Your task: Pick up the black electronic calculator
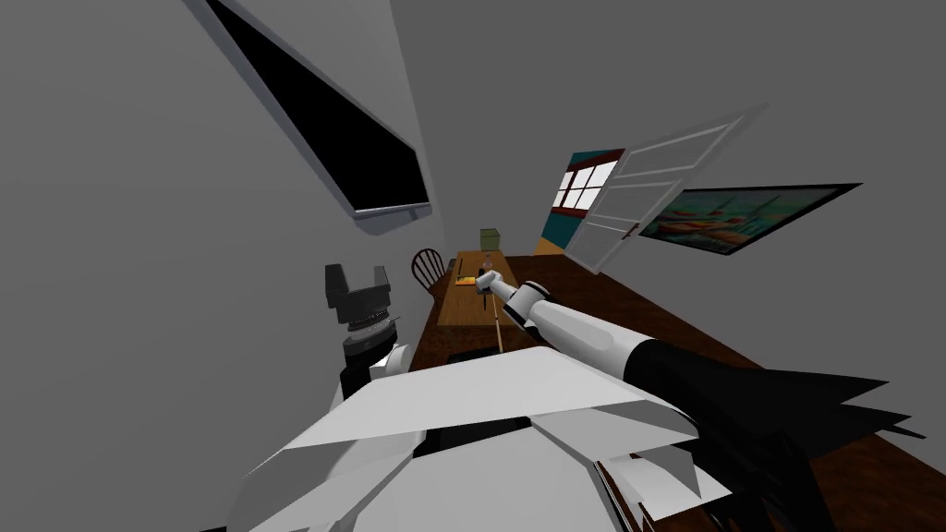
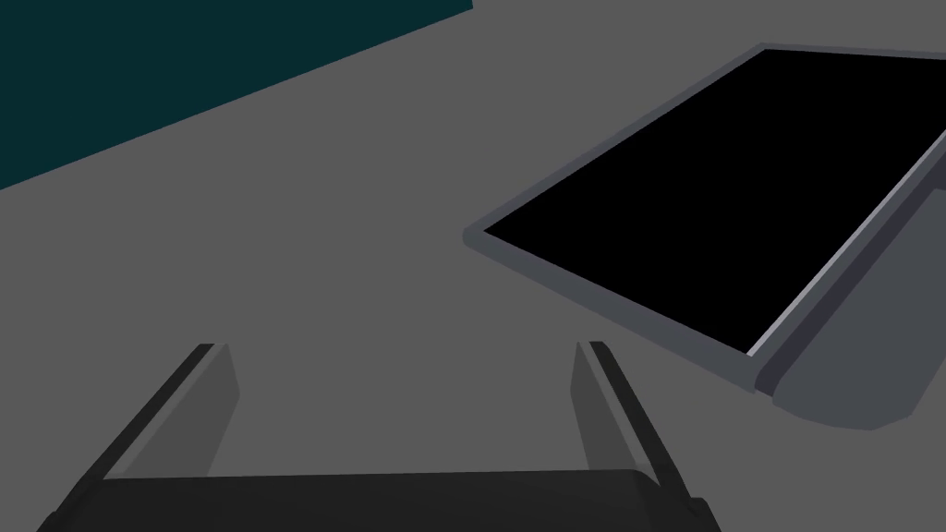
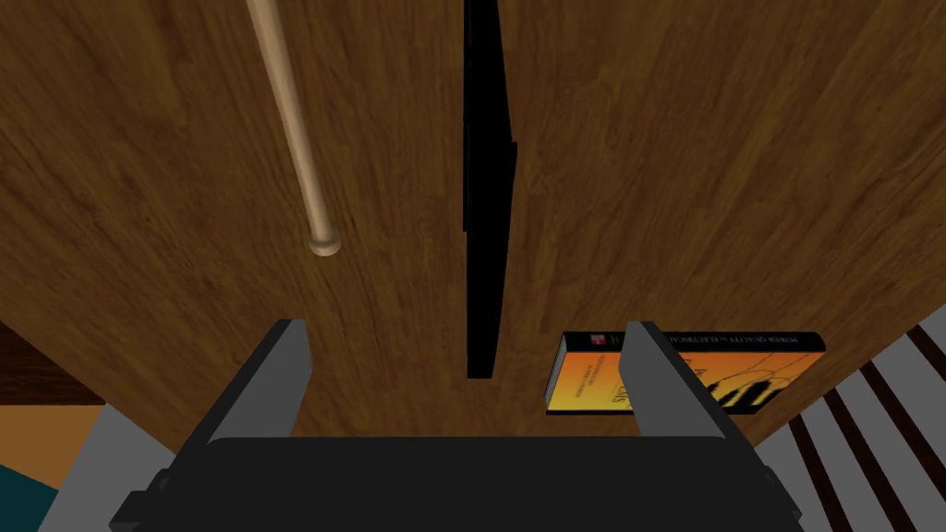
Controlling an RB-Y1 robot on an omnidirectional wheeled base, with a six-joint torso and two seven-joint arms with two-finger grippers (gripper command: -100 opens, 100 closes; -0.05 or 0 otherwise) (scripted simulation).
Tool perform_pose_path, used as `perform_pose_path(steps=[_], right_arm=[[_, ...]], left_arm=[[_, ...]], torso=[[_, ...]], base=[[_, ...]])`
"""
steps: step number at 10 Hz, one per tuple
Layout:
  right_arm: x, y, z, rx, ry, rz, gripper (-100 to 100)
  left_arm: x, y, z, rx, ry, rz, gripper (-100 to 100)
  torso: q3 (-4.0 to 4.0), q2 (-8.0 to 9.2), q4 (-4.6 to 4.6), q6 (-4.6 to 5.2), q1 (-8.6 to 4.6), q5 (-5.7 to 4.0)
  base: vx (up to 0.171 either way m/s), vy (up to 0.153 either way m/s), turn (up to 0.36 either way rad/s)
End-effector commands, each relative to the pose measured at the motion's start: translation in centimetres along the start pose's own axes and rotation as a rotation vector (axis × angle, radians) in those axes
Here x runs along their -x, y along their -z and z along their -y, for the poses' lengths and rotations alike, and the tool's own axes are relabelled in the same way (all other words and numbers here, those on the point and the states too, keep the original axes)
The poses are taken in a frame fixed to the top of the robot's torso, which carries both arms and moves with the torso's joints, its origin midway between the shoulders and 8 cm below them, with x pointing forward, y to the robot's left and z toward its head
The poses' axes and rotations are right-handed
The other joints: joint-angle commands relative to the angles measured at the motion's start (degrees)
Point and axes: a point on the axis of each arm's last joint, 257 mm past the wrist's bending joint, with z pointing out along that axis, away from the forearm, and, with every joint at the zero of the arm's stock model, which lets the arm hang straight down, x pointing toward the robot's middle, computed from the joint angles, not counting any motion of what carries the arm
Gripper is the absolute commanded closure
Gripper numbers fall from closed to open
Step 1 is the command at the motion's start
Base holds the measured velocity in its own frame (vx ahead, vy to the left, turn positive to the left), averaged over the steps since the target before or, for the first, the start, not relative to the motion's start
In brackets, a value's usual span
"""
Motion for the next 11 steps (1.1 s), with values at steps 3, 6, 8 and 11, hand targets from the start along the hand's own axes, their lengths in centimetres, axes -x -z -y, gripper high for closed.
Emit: perform_pose_path(steps=[3, 6, 8, 11], right_arm=[[-1.2, -1.1, 0.4, -0.005, -0.008, -0.002, -100], [-1.2, -1.1, 0.4, -0.004, -0.007, -0.001, 100], [-1.2, -1.0, 0.3, -0.003, -0.007, -0.001, 100], [-1.2, -1.0, 0.4, -0.004, -0.007, -0.001, 0]], left_arm=[[0.0, 0.0, 0.0, 0.0, 0.0, 0.0, 0], [0.0, 0.0, 0.0, 0.0, 0.0, 0.0, 0], [0.0, 0.0, 0.0, 0.0, 0.0, 0.0, 0], [0.0, 0.0, 0.0, 0.0, 0.0, 0.0, 0]], torso=[[0.0, 0.01, 0.0, 0.02, 0.02, 0.0], [-0.07, -0.11, -0.03, 0.03, -0.02, -0.01], [-0.02, -0.01, -0.02, 0.05, 0.0, 0.01], [-0.01, -0.01, -0.01, 0.04, 0.0, 0.0]], base=[[0.014, -0.008, 0.031], [0.028, -0.009, 0.021], [0.0, 0.0, 0.0], [0.0, 0.0, 0.0]])
